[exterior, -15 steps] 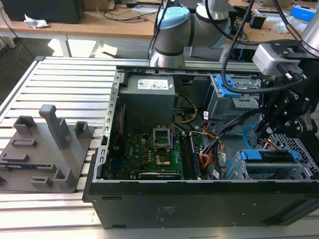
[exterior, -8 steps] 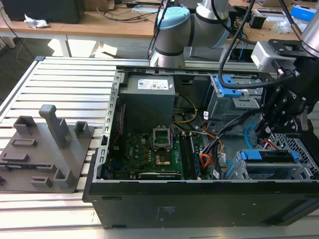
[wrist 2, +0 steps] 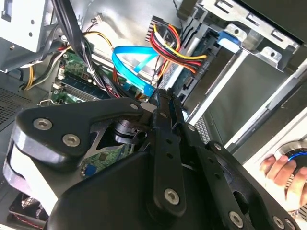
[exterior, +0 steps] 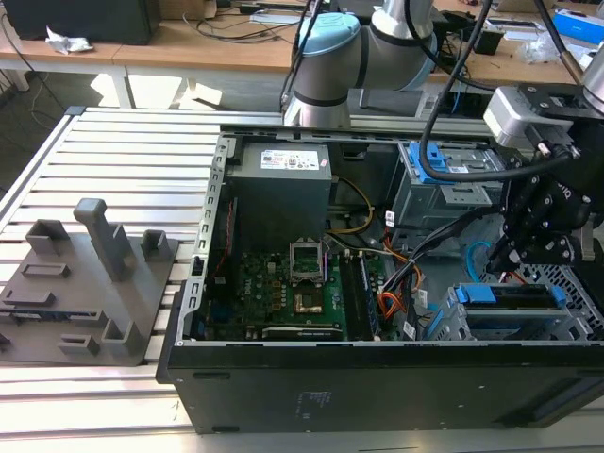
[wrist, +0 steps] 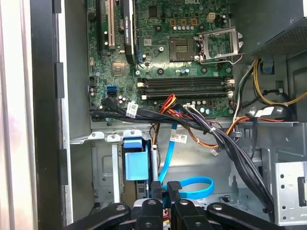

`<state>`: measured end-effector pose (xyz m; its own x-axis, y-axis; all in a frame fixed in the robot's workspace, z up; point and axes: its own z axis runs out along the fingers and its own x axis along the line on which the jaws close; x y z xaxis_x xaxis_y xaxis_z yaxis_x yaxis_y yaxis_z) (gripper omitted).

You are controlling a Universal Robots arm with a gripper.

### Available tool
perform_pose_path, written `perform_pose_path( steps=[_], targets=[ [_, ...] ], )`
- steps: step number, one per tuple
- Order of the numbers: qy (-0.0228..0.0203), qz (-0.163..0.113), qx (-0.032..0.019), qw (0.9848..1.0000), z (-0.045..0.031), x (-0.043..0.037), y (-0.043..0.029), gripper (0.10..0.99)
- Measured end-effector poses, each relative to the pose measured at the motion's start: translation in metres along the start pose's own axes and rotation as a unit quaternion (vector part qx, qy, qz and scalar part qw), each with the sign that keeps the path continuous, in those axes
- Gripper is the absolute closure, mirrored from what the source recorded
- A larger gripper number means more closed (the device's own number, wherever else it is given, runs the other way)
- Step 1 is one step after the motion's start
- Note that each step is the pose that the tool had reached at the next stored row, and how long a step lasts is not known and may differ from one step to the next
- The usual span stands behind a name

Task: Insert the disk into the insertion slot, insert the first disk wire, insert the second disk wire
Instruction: 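Insert the second disk wire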

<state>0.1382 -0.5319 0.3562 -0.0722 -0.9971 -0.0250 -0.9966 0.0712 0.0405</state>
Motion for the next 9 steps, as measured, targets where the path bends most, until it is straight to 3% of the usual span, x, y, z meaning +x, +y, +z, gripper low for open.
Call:
perform_pose_path(
  steps=[9],
  targets=[
    [0.0,0.0,-0.0001,1.0,0.0025,0.0061,-0.0027,0.922]
  ],
)
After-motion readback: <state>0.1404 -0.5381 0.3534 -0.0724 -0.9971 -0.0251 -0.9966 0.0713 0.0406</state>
